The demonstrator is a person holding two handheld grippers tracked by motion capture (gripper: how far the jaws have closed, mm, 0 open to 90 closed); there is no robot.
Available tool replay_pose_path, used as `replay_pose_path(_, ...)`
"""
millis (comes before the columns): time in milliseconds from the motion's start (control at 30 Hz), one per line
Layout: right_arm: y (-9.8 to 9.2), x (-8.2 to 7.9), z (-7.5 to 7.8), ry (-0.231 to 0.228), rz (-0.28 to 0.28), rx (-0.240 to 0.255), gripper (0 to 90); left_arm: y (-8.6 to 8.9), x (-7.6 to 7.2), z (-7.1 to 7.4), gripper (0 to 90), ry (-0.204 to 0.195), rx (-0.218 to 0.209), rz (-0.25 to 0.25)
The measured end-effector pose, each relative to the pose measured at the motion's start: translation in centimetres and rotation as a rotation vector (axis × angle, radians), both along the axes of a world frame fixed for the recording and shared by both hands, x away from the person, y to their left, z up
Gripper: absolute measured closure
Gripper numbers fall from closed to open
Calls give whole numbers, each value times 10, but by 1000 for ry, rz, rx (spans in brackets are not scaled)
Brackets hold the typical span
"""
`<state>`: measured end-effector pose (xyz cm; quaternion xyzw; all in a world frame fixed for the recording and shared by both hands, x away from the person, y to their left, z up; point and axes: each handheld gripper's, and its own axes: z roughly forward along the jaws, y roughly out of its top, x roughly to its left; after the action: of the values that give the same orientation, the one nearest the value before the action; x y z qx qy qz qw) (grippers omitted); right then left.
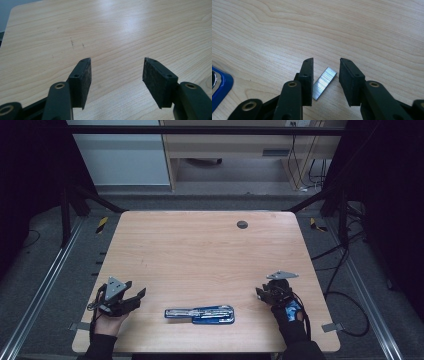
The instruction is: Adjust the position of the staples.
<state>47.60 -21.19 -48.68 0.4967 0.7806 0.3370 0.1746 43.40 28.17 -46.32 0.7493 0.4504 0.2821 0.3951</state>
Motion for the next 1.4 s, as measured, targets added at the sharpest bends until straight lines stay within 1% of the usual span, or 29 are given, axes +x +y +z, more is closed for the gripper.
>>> replay_pose_path(100,2,1,-1,13,4,5,657,0,0,0,401,1,3,-3)
replay_pose_path(133,3,2,-3,24,6,-6,660,-1,0,0,401,2,6,-5)
replay_pose_path(167,3,2,-3,24,6,-6,660,-1,0,0,401,3,9,-5)
replay_pose_path(200,3,3,-4,17,9,-21,664,-1,0,0,402,2,10,-5)
replay_pose_path(267,3,3,-3,32,7,-18,685,-2,0,0,402,2,17,-10)
replay_pose_path(333,3,3,-4,35,12,-17,699,-2,0,0,403,2,20,-11)
replay_pose_path(400,2,4,-4,33,14,-25,713,-2,0,-1,404,2,22,-11)
replay_pose_path(667,2,3,-4,40,18,-25,772,-3,0,-1,406,0,26,-15)
replay_pose_path(933,1,3,-3,45,26,-35,773,-4,0,-1,407,2,35,-21)
replay_pose_path(967,0,4,-3,35,25,-45,730,-4,0,-1,408,2,35,-22)
replay_pose_path(1067,1,3,-2,33,21,-48,723,-4,-1,0,407,-2,35,-20)
replay_pose_path(1100,1,3,-2,30,20,-50,725,-4,-1,0,408,-3,35,-20)
replay_pose_path(1133,0,2,0,33,12,-38,730,-4,-1,0,408,-1,35,-20)
replay_pose_path(1200,0,2,1,37,10,-36,744,-4,-1,-1,407,0,34,-20)
replay_pose_path(1300,1,3,0,38,7,-40,746,-4,-1,-1,408,2,40,-23)
replay_pose_path(1400,3,4,-1,53,11,-46,762,-5,0,-1,408,3,44,-24)
